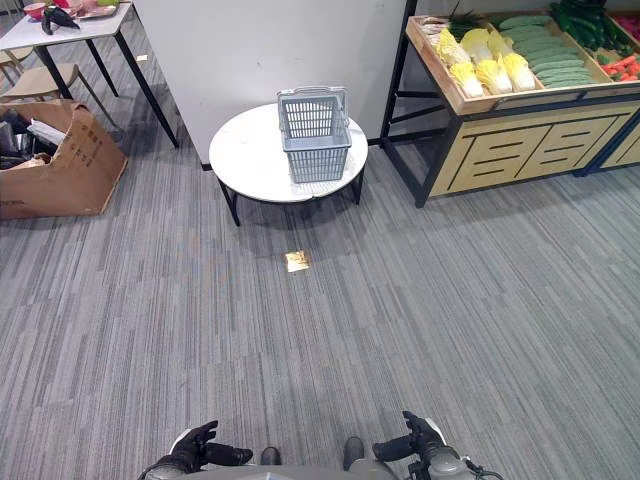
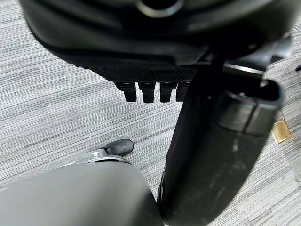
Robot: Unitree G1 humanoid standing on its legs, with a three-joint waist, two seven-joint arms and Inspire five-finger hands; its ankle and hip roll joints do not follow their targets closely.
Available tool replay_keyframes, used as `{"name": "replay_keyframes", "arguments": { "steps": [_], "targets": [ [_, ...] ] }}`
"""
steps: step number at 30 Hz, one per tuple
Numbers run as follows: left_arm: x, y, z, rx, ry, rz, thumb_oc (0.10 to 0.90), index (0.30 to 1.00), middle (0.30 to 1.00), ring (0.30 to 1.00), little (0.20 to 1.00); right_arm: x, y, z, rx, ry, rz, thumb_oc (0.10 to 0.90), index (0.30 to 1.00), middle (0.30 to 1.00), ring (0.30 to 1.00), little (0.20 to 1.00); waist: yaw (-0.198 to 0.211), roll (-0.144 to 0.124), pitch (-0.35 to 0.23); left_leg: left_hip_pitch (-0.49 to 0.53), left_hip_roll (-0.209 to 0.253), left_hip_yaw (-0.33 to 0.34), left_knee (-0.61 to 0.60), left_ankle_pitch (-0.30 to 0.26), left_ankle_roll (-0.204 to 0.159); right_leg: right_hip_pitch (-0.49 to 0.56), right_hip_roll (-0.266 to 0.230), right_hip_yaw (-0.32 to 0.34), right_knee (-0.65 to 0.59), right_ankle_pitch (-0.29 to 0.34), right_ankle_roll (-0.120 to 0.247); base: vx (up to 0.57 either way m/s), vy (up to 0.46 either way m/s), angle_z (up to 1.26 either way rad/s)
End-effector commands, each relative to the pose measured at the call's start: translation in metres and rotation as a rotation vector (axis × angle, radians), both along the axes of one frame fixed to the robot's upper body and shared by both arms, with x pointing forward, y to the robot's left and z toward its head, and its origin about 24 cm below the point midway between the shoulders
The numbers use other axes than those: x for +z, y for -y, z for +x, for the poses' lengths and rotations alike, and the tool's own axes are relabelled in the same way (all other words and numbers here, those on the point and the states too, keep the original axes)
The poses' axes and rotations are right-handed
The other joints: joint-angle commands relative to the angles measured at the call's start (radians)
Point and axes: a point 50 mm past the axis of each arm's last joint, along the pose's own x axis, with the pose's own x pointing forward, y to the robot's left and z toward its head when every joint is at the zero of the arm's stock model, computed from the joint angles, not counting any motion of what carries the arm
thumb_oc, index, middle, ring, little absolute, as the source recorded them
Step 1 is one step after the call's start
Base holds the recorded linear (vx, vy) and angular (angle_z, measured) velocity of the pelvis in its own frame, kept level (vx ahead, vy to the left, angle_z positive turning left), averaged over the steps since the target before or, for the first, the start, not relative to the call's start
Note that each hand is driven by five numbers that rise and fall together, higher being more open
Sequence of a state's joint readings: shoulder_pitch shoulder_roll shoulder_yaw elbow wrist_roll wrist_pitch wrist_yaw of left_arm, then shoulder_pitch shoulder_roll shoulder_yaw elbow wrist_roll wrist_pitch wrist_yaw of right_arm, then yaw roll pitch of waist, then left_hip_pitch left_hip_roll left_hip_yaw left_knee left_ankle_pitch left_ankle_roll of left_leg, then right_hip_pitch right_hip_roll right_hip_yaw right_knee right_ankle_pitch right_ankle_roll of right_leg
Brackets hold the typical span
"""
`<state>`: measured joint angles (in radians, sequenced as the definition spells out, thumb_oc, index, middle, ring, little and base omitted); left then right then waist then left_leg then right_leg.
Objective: Get the vegetables into the basket
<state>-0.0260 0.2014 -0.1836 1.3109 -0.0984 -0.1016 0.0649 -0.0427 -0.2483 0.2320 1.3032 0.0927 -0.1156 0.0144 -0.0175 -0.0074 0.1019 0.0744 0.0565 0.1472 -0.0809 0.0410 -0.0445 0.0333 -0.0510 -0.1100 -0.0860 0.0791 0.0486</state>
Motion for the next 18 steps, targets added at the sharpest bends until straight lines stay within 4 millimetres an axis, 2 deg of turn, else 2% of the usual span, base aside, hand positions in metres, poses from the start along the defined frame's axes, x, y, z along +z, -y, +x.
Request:
{"name": "replay_keyframes", "arguments": {
  "steps": [1, 10, 14, 16, 18],
  "targets": [
    [-0.005, -0.005, -0.024, -0.012, -0.104, 0.032, 0.900, 1.000, 1.000, 1.000, 1.000, -0.004, 0.004, -0.016, 0.064, -0.091, -0.044, 0.900, 1.000, 1.000, 1.000, 1.000, -0.002, -0.030, -0.006, -0.013, 0.057, -0.042, -0.006, -0.015, -0.049, -0.032, -0.104, 0.006, -0.001, 0.033, 0.122, 0.00, 0.000, 0.00],
    [-0.003, -0.010, -0.018, 0.005, -0.089, 0.047, 0.900, 1.000, 1.000, 1.000, 1.000, -0.002, 0.009, -0.012, 0.036, -0.077, -0.055, 0.900, 1.000, 1.000, 1.000, 1.000, -0.012, -0.027, 0.009, -0.019, 0.066, -0.044, -0.006, -0.014, -0.053, -0.038, -0.095, 0.007, -0.001, 0.028, 0.114, 0.02, -0.023, -0.04],
    [0.000, -0.013, -0.009, 0.009, -0.064, 0.058, 0.900, 1.000, 1.000, 1.000, 1.000, 0.001, 0.014, -0.005, 0.030, -0.051, -0.070, 0.900, 1.000, 1.000, 1.000, 1.000, -0.017, -0.020, 0.035, -0.040, 0.078, -0.052, -0.001, -0.002, -0.053, -0.088, -0.088, 0.011, 0.075, -0.003, 0.100, -0.02, -0.054, 0.01],
    [0.002, -0.016, 0.000, 0.021, -0.034, 0.065, 0.900, 1.000, 1.000, 1.000, 1.000, 0.004, 0.020, -0.001, 0.004, -0.038, -0.083, 0.900, 1.000, 1.000, 1.000, 1.000, -0.022, -0.016, 0.053, -0.067, 0.087, -0.060, 0.032, -0.005, -0.054, -0.131, -0.078, 0.015, 0.141, -0.032, 0.087, 0.00, -0.077, 0.03],
    [0.003, -0.018, 0.002, 0.031, -0.025, 0.067, 0.900, 1.000, 1.000, 1.000, 1.000, 0.004, 0.023, -0.002, -0.013, -0.038, -0.086, 0.900, 1.000, 1.000, 1.000, 1.000, -0.025, -0.016, 0.056, -0.076, 0.092, -0.061, 0.054, -0.010, -0.056, -0.138, -0.072, 0.016, 0.157, -0.042, 0.082, 0.05, -0.107, 0.09]
  ]
}}
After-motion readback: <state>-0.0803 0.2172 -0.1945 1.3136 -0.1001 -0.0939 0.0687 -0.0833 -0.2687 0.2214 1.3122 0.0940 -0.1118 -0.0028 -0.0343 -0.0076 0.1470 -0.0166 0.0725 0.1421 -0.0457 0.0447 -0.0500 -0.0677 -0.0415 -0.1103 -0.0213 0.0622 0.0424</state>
